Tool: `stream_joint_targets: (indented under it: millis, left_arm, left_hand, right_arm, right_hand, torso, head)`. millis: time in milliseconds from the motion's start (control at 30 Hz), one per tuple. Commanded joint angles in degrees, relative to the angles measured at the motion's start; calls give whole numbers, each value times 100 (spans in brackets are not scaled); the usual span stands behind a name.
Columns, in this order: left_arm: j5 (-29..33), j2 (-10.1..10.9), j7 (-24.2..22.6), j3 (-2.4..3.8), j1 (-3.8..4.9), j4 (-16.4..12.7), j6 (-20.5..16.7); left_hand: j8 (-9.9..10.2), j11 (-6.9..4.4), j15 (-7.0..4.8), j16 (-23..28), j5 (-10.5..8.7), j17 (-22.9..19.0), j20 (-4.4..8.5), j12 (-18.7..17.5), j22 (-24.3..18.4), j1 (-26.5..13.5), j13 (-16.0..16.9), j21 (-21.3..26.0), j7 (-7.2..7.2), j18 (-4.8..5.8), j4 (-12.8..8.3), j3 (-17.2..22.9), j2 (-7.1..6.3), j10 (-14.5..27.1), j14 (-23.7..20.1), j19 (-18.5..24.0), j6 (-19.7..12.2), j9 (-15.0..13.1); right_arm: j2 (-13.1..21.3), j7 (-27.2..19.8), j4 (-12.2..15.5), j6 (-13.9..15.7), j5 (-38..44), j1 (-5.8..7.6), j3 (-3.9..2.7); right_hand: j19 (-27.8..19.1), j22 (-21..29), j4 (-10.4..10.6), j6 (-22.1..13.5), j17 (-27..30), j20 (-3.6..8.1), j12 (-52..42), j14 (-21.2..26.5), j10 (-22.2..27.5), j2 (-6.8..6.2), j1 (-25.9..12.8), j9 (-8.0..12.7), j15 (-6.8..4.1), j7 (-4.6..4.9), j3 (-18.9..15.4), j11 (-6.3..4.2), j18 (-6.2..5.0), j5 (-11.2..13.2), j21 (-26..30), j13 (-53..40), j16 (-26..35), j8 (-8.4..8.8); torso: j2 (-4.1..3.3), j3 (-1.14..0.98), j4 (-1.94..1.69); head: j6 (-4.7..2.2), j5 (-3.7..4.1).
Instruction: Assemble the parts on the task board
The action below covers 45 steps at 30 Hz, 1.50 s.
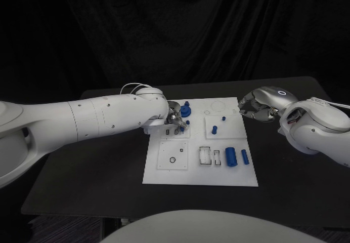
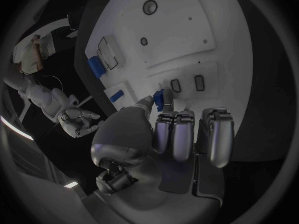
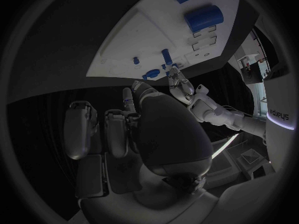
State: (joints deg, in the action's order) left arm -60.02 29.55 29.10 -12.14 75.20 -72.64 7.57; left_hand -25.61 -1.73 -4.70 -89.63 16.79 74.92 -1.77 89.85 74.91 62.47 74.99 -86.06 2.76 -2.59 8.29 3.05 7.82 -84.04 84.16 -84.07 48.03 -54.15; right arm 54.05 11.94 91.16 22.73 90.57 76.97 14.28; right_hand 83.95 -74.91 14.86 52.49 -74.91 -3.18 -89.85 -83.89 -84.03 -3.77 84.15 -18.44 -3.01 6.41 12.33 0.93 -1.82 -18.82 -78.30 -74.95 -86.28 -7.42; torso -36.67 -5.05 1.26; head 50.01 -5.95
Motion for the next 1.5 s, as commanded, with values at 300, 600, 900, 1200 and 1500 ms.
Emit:
stream_joint_targets:
  millis: [300,600,900,1200,1500]
  left_arm:
    - [13,-15,-137,5,-68,6,2]
    - [13,38,-121,5,-80,-31,-34]
    - [13,197,-103,5,-84,-165,-273]
    - [13,437,-66,4,-84,-355,-411]
    - [13,504,-74,4,-86,-401,-364]
  left_hand:
    - [303,22,31,-37,530,1508,-30,15,635,-105,1501,53,3,27,-213,782,-206,-596,584,-6,151,-254]
    - [472,18,25,-37,946,1508,-25,15,648,-364,1501,72,-8,24,-461,1614,-476,-596,584,-5,235,-533]
    - [539,10,18,-37,1090,1508,-19,15,657,-540,1501,83,-17,23,-622,2033,-616,-596,584,-7,299,-713]
    - [574,12,18,-37,1004,1508,-18,15,659,-637,1501,87,-12,23,-628,2123,-646,-596,584,-8,313,-765]
    - [633,21,25,-37,831,1508,-22,15,652,-740,1501,100,-3,20,-611,2196,-644,-596,584,0,312,-818]
  right_arm:
    - [23,129,24,-63,38,-14,-4]
    - [26,144,23,-79,38,-14,-4]
    - [28,162,21,-109,37,-14,-4]
    - [41,181,11,-155,37,-15,-4]
    - [43,192,11,-200,37,-33,-4]
  right_hand:
    - [133,-1128,14,-8,-1167,-21,15,-517,-549,14,35,7,27,8,24,30,-102,-38,39,-1459,41,29]
    - [133,-1128,14,-8,-1167,-21,15,-517,-549,14,35,7,27,8,24,30,-102,-38,39,-1459,41,29]
    - [131,-1127,16,-3,-1165,-23,15,-516,-548,21,37,8,29,10,30,32,-102,-43,44,-1458,43,29]
    - [128,-1124,17,-3,-1162,-24,18,-515,-543,26,39,9,30,11,34,33,-105,-45,54,-1453,47,30]
    - [127,-1123,17,-6,-1159,-25,20,-514,-541,30,42,11,31,12,40,34,-105,-48,56,-1451,51,34]
  torso:
    - [-1,4,0]
    - [0,6,2]
    - [3,6,-4]
    - [3,11,-7]
    - [9,9,-27]
  head:
    - [-1,0]
    - [-1,-17]
    - [-1,-36]
    - [-1,-95]
    - [-1,-112]
